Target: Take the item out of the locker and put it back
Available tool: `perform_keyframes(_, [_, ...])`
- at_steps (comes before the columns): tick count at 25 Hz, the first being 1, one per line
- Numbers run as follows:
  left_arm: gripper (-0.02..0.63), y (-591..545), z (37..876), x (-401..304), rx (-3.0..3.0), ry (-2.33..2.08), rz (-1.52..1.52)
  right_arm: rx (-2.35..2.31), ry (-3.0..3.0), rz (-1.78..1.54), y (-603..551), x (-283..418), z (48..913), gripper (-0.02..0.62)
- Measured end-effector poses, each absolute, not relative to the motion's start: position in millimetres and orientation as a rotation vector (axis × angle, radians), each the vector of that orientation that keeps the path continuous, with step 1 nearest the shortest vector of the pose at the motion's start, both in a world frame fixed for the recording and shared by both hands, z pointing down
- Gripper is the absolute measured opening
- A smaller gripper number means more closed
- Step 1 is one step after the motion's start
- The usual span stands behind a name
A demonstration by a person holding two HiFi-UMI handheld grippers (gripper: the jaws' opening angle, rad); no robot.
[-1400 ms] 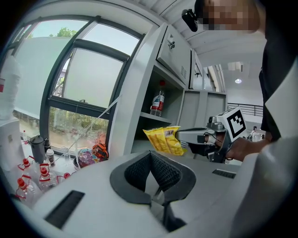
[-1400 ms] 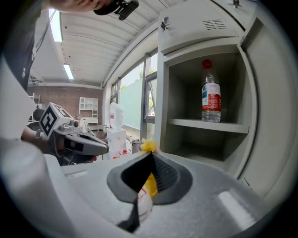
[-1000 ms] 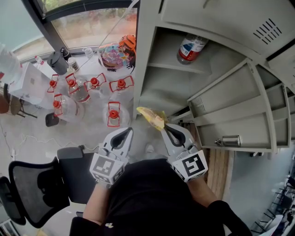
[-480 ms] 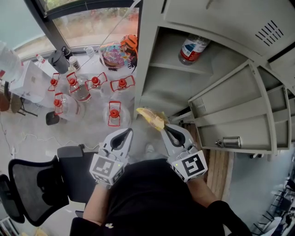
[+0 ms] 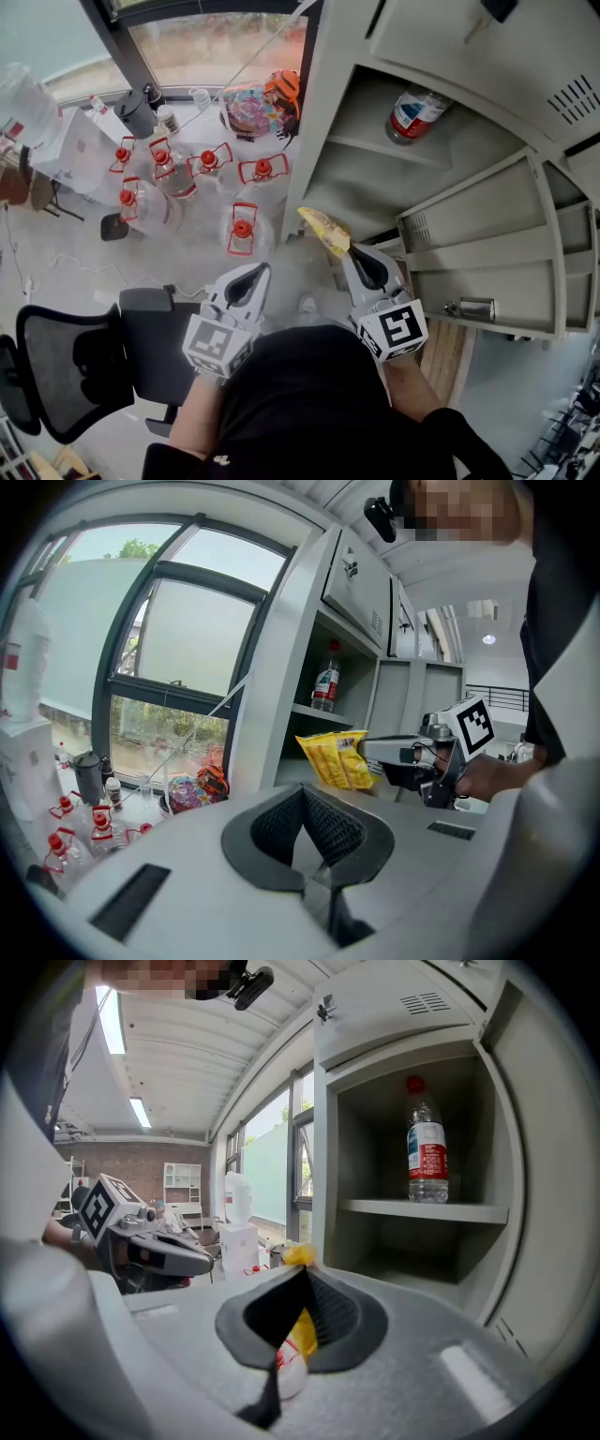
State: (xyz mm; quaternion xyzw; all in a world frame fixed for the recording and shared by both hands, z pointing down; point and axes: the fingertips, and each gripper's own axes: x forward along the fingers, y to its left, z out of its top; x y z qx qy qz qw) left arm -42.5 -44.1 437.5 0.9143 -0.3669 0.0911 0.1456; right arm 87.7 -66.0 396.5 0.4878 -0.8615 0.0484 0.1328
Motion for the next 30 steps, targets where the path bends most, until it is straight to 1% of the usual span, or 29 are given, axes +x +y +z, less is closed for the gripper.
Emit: perform_keyframes(30, [0.011,-36.2,438.3,-67.1,2.522,-1.279,0.319,1.594,-2.286,0.139,-169.5,160.0,455.4,-0.003])
